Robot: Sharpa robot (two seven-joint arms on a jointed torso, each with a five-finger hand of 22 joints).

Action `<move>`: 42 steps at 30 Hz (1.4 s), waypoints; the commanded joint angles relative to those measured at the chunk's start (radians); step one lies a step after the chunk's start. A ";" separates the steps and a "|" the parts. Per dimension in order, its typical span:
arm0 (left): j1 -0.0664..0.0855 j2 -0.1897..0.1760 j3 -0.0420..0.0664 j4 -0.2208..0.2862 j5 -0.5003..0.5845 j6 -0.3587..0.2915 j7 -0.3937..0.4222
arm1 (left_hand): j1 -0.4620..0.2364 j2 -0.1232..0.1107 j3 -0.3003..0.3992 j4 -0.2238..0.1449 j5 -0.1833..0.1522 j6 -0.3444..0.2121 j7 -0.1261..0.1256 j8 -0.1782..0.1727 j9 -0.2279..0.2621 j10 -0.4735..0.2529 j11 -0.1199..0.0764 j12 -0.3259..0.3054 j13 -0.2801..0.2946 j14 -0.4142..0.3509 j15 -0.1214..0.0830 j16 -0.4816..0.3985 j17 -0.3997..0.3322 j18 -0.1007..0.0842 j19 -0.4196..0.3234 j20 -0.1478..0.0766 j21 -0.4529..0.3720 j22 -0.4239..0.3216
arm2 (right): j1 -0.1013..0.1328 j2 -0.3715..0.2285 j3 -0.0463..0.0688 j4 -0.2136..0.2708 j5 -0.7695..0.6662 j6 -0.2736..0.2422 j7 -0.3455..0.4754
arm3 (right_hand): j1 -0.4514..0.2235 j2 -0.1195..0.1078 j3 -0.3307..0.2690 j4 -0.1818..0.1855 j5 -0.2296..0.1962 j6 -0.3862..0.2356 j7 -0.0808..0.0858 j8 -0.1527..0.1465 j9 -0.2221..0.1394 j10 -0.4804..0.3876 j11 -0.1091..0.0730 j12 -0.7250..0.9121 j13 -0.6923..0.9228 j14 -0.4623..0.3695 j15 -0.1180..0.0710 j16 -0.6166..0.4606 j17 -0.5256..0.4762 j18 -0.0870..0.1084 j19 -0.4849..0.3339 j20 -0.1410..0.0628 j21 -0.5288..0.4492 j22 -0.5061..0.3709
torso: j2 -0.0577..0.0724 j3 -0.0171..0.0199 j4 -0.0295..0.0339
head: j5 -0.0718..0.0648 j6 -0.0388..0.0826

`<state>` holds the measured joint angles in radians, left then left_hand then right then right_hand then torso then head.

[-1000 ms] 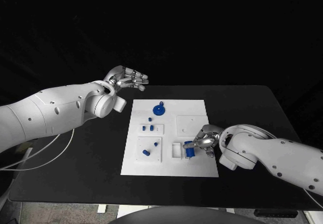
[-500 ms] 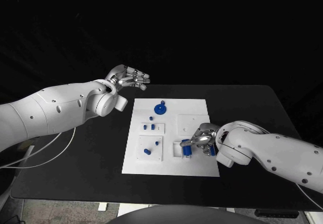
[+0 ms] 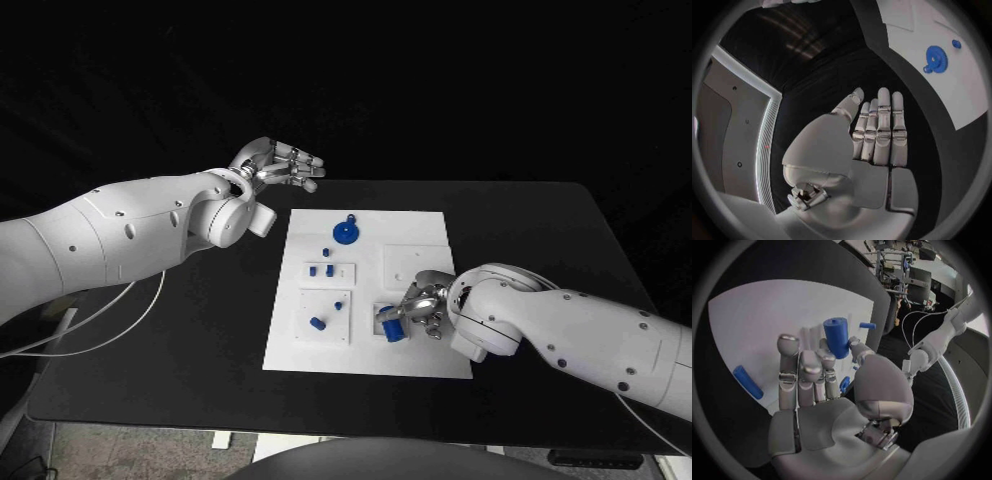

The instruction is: Assemble the parts on the task board

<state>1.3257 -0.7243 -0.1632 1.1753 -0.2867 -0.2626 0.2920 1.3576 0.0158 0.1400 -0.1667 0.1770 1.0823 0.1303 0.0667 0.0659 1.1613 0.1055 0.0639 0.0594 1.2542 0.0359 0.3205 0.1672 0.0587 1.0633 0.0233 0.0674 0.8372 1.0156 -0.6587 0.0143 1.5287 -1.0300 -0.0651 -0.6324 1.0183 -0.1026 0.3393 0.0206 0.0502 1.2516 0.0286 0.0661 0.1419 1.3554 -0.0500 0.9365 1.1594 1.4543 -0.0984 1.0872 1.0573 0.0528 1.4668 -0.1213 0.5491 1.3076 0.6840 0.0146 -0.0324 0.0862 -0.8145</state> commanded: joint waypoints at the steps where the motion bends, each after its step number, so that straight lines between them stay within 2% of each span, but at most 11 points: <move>1: 0.001 0.002 0.001 0.002 0.006 0.014 0.005 | -0.004 -0.009 0.001 0.006 -0.003 -0.005 0.001 -0.002 -0.001 -0.006 -0.001 -0.001 -0.001 -0.002 0.007 0.003 0.001 -0.011 0.007 -0.001 0.002 -0.001 | -0.003 0.005 -0.002 -0.006 -0.010 0.019 -0.004 | 0.003 0.011 -0.006 0.002 -0.001 0.005 0.001 -0.002 0.001 0.000 0.000 -0.001 0.001 0.002 -0.002 0.000 0.000 -0.007 0.045 -0.003 0.000 0.046 | -0.001 -0.0006 -0.0001 | 0.003 -0.002; 11: 0.001 0.004 0.001 -0.001 0.006 0.015 0.005 | -0.004 -0.009 0.001 0.006 -0.003 -0.005 0.001 -0.002 -0.001 -0.006 -0.001 -0.001 -0.001 -0.002 0.007 0.003 0.001 -0.011 0.007 -0.001 0.002 -0.001 | -0.002 0.015 -0.004 -0.015 -0.010 0.010 -0.002 | -0.003 0.016 -0.008 0.006 -0.001 0.005 0.002 -0.002 0.001 0.000 0.000 -0.004 0.000 0.003 -0.001 0.000 0.000 -0.006 0.045 -0.003 0.000 0.047 | -0.001 0.0000 -0.0026 | 0.011 -0.003; 16: 0.001 0.005 0.001 -0.001 0.006 0.016 0.005 | -0.005 -0.010 0.002 0.010 -0.003 -0.005 0.001 -0.002 -0.001 -0.007 -0.001 -0.001 -0.001 -0.002 0.007 0.003 0.001 -0.011 0.008 0.000 0.002 -0.008 | 0.000 0.018 -0.004 -0.018 -0.010 0.008 -0.002 | -0.011 0.021 -0.008 0.013 -0.001 0.003 0.002 -0.002 0.001 0.000 0.000 -0.007 -0.002 0.002 -0.001 -0.002 -0.001 -0.006 0.045 -0.003 -0.001 0.048 | -0.001 0.0003 -0.0015 | 0.012 -0.003; 19: 0.001 0.005 0.001 -0.002 0.006 0.016 0.005 | -0.005 -0.010 0.002 0.010 -0.003 -0.005 0.001 -0.002 -0.001 -0.007 -0.001 -0.001 -0.001 -0.002 0.007 0.003 0.001 -0.011 0.008 0.000 0.002 -0.008 | 0.001 0.021 -0.004 -0.019 -0.010 0.010 -0.002 | -0.025 0.008 -0.011 0.021 -0.002 0.003 0.003 -0.002 0.000 -0.001 0.000 -0.010 -0.004 0.001 -0.002 -0.005 -0.003 -0.005 0.045 -0.003 -0.005 0.048 | -0.001 0.0000 -0.0009 | 0.014 -0.003; 21: 0.001 0.005 0.001 -0.002 0.006 0.016 0.005 | -0.005 -0.010 0.002 0.010 -0.003 -0.005 0.001 -0.002 -0.001 -0.007 -0.001 -0.001 -0.001 -0.002 0.007 0.003 0.001 -0.011 0.008 0.000 0.002 -0.008 | 0.002 0.022 -0.004 -0.020 -0.010 0.011 -0.002 | -0.047 -0.012 -0.022 0.040 -0.002 0.002 0.005 -0.002 -0.001 -0.003 0.001 -0.015 -0.006 0.001 -0.002 -0.007 -0.004 -0.005 0.045 -0.004 -0.007 0.047 | -0.001 -0.0002 -0.0008 | 0.015 -0.004; 24: 0.001 0.006 0.001 -0.002 0.006 0.017 0.004 | -0.005 -0.010 0.002 0.010 -0.003 -0.005 0.001 -0.002 -0.001 -0.007 -0.001 -0.001 -0.001 -0.002 0.007 0.003 0.001 -0.011 0.008 0.000 0.002 -0.008 | 0.003 0.024 -0.004 -0.023 -0.010 0.012 -0.003 | -0.078 -0.035 -0.062 0.084 -0.002 -0.001 0.005 -0.002 -0.002 -0.004 0.002 -0.020 -0.009 0.000 -0.003 -0.010 -0.006 -0.004 0.045 -0.005 -0.010 0.046 | -0.001 -0.0002 -0.0017 | 0.017 -0.004; 26: 0.001 0.006 0.001 -0.003 0.006 0.017 0.004 | -0.005 -0.010 0.002 0.010 -0.003 -0.005 0.001 -0.002 -0.001 -0.007 -0.001 -0.001 -0.001 -0.002 0.007 0.003 0.001 -0.011 0.008 0.000 0.002 -0.008 | 0.003 0.026 -0.004 -0.025 -0.010 0.010 -0.002 | -0.059 -0.017 -0.158 0.122 -0.002 -0.006 0.005 -0.001 -0.001 -0.005 0.002 -0.025 -0.011 0.000 -0.003 -0.013 -0.006 -0.003 0.045 -0.005 -0.013 0.046 | -0.002 0.0001 -0.0028 | 0.019 -0.005; 27: 0.001 0.006 0.001 -0.003 0.006 0.017 0.004 | -0.005 -0.010 0.002 0.010 -0.003 -0.005 0.001 -0.002 -0.001 -0.007 -0.001 -0.001 -0.001 -0.002 0.007 0.003 0.001 -0.011 0.008 0.000 0.002 -0.008 | 0.003 0.026 -0.004 -0.025 -0.011 0.009 -0.002 | -0.062 -0.019 -0.176 0.128 -0.002 -0.008 0.006 -0.002 -0.001 -0.006 0.002 -0.027 -0.013 0.001 -0.003 -0.014 -0.006 -0.003 0.045 -0.005 -0.014 0.046 | -0.002 0.0001 -0.0029 | 0.020 -0.005; 29: 0.001 0.007 0.001 -0.003 0.006 0.017 0.004 | -0.005 -0.010 0.002 0.010 -0.003 -0.005 0.001 -0.002 -0.001 -0.007 -0.001 -0.001 -0.001 -0.002 0.007 0.003 0.001 -0.011 0.008 0.000 0.002 -0.008 | 0.004 0.026 -0.004 -0.026 -0.012 0.007 -0.001 | -0.046 -0.001 -0.235 0.139 -0.002 -0.012 0.007 -0.002 0.000 -0.007 0.002 -0.029 -0.013 0.001 -0.004 -0.015 -0.005 -0.002 0.045 -0.006 -0.017 0.045 | -0.001 0.0004 -0.0029 | 0.020 -0.005; 34: 0.001 0.007 0.001 -0.003 0.006 0.017 0.004 | -0.005 -0.010 0.002 0.010 -0.003 -0.005 0.001 -0.002 -0.001 -0.007 -0.001 -0.001 -0.001 -0.002 0.007 0.003 0.001 -0.011 0.008 0.000 0.002 -0.008 | 0.004 0.027 -0.004 -0.025 -0.013 0.001 0.001 | -0.029 0.006 -0.276 0.151 -0.002 -0.017 0.008 -0.002 0.002 -0.011 0.003 -0.034 -0.014 0.000 -0.004 -0.020 -0.004 0.000 0.045 -0.006 -0.025 0.044 | -0.002 0.0005 -0.0029 | 0.022 -0.005; 42: 0.001 0.007 0.001 -0.004 0.006 0.017 0.004 | -0.005 -0.010 0.002 0.010 -0.003 -0.005 0.001 -0.002 -0.001 -0.007 -0.001 -0.001 -0.001 -0.002 0.007 0.003 0.001 -0.011 0.008 0.000 0.002 -0.008 | 0.004 0.022 -0.004 -0.022 -0.015 -0.014 0.015 | -0.021 0.002 -0.297 0.162 -0.002 -0.021 0.009 -0.002 0.004 -0.014 0.004 -0.040 -0.016 0.001 -0.004 -0.029 -0.006 0.001 0.045 -0.005 -0.037 0.040 | -0.002 0.0014 -0.0025 | 0.023 -0.005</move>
<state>1.3256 -0.7192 -0.1633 1.1705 -0.2866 -0.2572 0.2902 1.3536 0.0118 0.1436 -0.1634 0.1770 1.0824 0.1303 0.0667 0.0660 1.1613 0.1055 0.0640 0.0594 1.2542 0.0359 0.3205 0.1671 0.0589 1.0632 0.0232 0.0674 0.8299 1.0196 -0.6361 0.0107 1.5043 -1.0349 -0.0693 -0.6351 0.9891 -0.1018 0.0472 0.1835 0.0503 1.2353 0.0373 0.0637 0.1444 1.3470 -0.0501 0.9017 1.1443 1.4536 -0.0975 1.0604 1.0525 0.0528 1.4668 -0.1213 0.5185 1.3074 0.6823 0.0157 -0.0349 0.1082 -0.8201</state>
